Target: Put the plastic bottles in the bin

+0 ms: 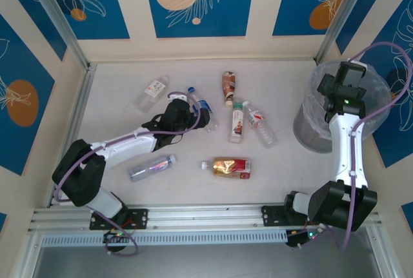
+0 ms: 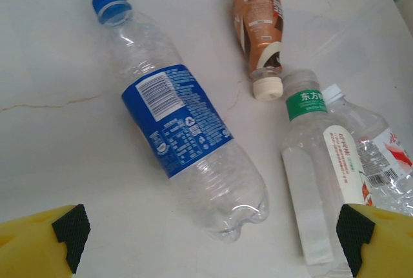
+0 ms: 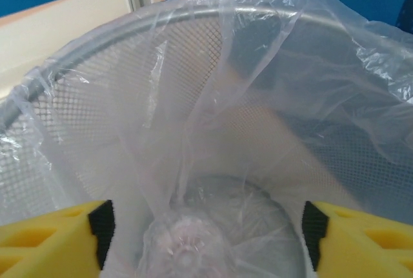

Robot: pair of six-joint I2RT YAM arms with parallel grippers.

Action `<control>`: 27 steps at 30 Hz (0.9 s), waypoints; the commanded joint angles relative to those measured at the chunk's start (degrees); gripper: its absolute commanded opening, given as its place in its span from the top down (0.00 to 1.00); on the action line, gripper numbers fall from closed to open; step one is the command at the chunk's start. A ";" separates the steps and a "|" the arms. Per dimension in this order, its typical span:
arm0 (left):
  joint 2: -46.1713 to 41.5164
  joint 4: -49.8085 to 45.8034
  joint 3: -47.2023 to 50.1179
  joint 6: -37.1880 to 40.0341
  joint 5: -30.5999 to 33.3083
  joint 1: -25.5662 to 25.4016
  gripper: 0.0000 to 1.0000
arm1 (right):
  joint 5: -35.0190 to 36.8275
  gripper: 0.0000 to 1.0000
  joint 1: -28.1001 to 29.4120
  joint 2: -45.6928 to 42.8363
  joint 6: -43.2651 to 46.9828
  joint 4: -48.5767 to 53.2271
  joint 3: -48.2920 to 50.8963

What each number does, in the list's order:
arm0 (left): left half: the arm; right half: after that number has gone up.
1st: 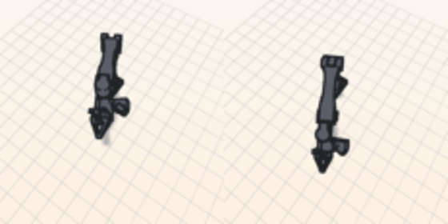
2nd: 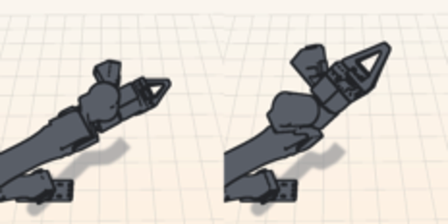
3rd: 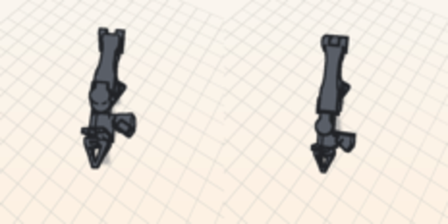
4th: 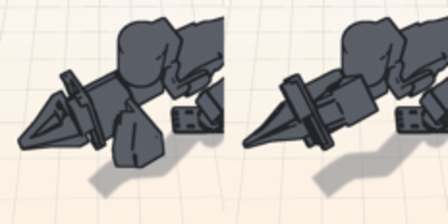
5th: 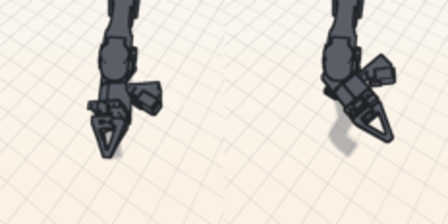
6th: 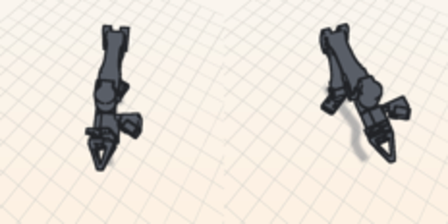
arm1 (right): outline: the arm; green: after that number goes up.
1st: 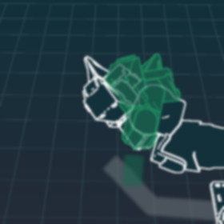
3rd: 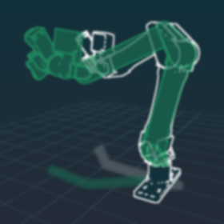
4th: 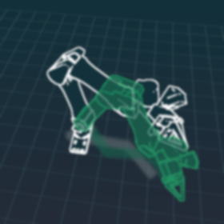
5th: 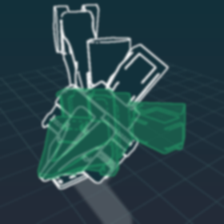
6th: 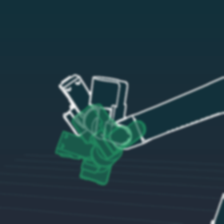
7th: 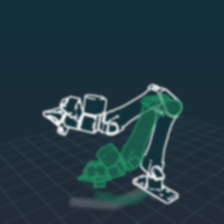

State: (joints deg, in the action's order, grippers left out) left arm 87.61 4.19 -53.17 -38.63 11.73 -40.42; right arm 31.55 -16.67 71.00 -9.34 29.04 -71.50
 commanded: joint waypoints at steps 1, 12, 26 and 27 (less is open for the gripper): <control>-2.34 -2.72 0.78 -1.40 2.52 1.14 0.00 | -0.44 0.17 -0.25 -0.57 -2.36 0.74 -1.89; -6.35 -8.05 3.33 -5.24 6.10 3.51 0.01 | -13.29 0.00 1.30 -5.68 -6.78 -0.01 -3.30; -8.60 -23.06 2.33 -16.27 6.49 8.06 0.01 | -31.64 0.01 12.01 -8.42 -8.68 -5.99 -1.33; -9.08 -25.01 2.09 -17.17 6.64 8.23 0.00 | -32.88 0.01 13.15 -8.43 -9.38 -7.11 -0.69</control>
State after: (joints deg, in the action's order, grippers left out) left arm 80.86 -12.91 -50.59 -51.05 17.06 -33.32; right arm 6.85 -5.61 64.51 -16.64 26.41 -73.36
